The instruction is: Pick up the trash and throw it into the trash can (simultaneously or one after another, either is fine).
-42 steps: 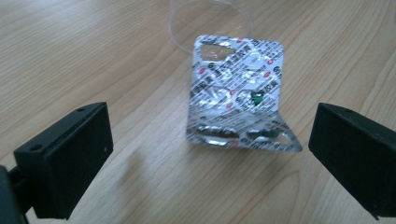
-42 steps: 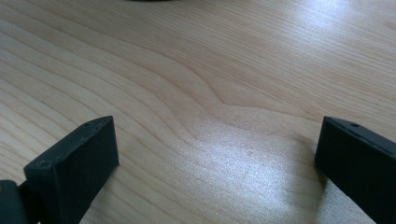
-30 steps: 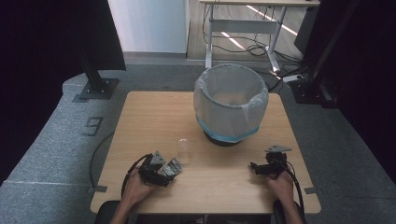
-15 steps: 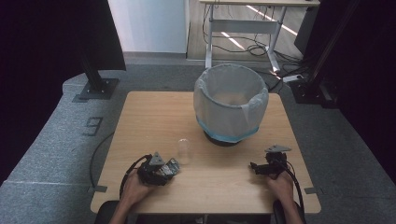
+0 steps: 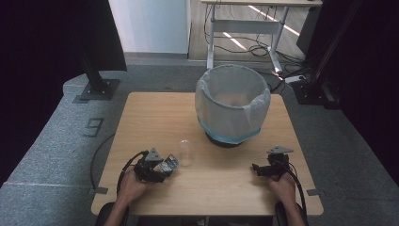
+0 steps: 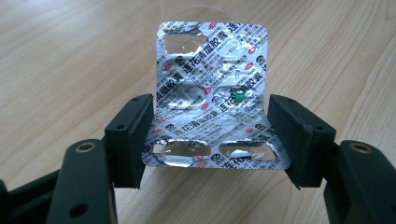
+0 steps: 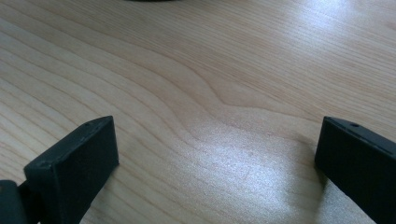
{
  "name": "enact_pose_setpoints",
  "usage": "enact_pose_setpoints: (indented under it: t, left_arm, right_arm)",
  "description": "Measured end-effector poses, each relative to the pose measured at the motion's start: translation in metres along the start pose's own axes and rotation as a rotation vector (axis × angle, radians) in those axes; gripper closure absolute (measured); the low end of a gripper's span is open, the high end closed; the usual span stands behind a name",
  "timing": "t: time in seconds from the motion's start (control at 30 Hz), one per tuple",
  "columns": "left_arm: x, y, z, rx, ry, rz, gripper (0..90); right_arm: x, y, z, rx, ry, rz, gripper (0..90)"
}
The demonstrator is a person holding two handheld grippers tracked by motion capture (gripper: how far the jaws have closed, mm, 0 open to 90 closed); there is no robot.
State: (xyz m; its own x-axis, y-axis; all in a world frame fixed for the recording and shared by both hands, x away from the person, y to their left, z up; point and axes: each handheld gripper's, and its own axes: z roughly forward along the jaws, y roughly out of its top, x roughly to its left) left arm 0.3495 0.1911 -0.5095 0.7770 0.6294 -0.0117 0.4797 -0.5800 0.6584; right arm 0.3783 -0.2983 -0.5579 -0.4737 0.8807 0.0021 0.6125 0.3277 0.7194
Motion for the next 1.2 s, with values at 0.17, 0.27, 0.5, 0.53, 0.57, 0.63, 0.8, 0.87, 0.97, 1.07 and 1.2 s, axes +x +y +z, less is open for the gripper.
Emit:
enact_pose_setpoints:
  t: [0.17,0.27,0.5,0.53,0.57,0.63,0.8,0.87,0.97,1.07,1.2]
  left_arm:
    - [0.004,0.005,-0.006,-0.008,-0.005,-0.017,34.1]
    - [0.006,0.008,-0.009,-0.013,-0.008,-0.024,34.1]
    - [0.011,0.020,-0.019,-0.014,-0.004,-0.018,34.1]
    - [0.011,0.022,-0.021,-0.017,-0.005,-0.018,34.1]
    - [0.011,0.024,-0.022,-0.017,-0.006,-0.018,34.1]
    - [0.012,0.027,-0.023,-0.018,-0.008,-0.017,34.1]
    - [0.014,0.038,-0.027,-0.019,-0.009,-0.011,34.1]
    - [0.015,0.045,-0.031,-0.021,-0.009,-0.006,34.1]
    - [0.015,0.050,-0.035,-0.017,-0.006,0.003,34.1]
    - [0.017,0.057,-0.039,-0.018,-0.007,0.005,34.1]
    - [0.019,0.066,-0.046,-0.021,-0.006,0.012,34.1]
  right_arm:
    - [0.000,0.000,0.000,0.000,0.000,-0.001,0.0]
    - [0.000,0.000,0.000,0.000,0.000,0.000,0.0]
    - [0.000,0.000,0.000,0.000,0.000,-0.001,0.0]
    - [0.000,0.000,0.000,0.000,0.000,-0.001,0.0]
    - [0.000,0.000,0.000,0.000,0.000,-0.001,0.0]
    - [0.000,0.000,0.000,0.000,0.000,-0.001,0.0]
    - [0.000,0.000,0.000,0.000,0.000,0.000,0.0]
    - [0.000,0.000,0.000,0.000,0.000,0.000,0.0]
    - [0.000,0.000,0.000,0.001,0.000,0.001,0.0]
    - [0.000,0.000,0.000,0.000,0.000,0.000,0.0]
    - [0.000,0.000,0.000,0.000,0.000,0.001,0.0]
